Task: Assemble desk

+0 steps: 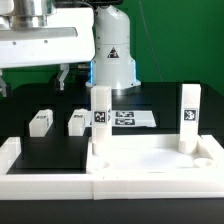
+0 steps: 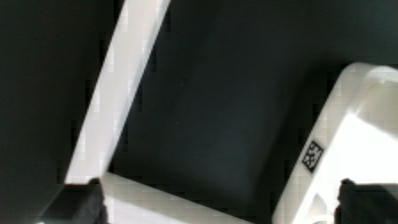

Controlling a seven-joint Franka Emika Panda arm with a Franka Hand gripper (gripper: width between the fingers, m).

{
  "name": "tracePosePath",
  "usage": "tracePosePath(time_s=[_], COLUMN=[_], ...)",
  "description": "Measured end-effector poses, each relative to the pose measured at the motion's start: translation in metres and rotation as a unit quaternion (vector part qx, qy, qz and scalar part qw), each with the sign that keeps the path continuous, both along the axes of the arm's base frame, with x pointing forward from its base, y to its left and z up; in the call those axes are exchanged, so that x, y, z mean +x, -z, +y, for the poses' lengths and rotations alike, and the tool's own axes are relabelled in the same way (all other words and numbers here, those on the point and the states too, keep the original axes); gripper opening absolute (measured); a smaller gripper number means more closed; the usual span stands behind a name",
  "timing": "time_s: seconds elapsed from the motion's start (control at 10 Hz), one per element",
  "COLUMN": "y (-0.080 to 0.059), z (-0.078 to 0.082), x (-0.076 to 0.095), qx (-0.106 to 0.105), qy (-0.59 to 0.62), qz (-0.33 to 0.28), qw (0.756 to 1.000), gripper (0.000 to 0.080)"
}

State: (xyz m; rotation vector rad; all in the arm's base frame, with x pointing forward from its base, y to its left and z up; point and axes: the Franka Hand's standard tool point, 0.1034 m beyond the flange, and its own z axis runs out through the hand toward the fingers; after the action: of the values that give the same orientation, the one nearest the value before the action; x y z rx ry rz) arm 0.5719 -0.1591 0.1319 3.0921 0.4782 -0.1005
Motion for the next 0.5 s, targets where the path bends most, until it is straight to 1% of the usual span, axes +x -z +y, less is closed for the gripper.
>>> tracePosePath(time_s=[0.1,0.2,0.3,0.4,0.5], y=[0.000,0.002,0.012,0.026,0.037], z=[0.000,0.000,-0.003,-0.007,-0.008], x=[0.000,-0.001,-0.012,-0.030,-0.045], qx=[-0.001,-0.003,0.004,0.008,0.025], qy=[0.012,0.061,0.129,0.195,0.255], qz=[0.000,0.000,0.009,0.028,0.060], qw=[1.000,0.998,0.992,0.980,0.965], gripper=[0.0649,0.0649,0.0649,0.0649,0.0649])
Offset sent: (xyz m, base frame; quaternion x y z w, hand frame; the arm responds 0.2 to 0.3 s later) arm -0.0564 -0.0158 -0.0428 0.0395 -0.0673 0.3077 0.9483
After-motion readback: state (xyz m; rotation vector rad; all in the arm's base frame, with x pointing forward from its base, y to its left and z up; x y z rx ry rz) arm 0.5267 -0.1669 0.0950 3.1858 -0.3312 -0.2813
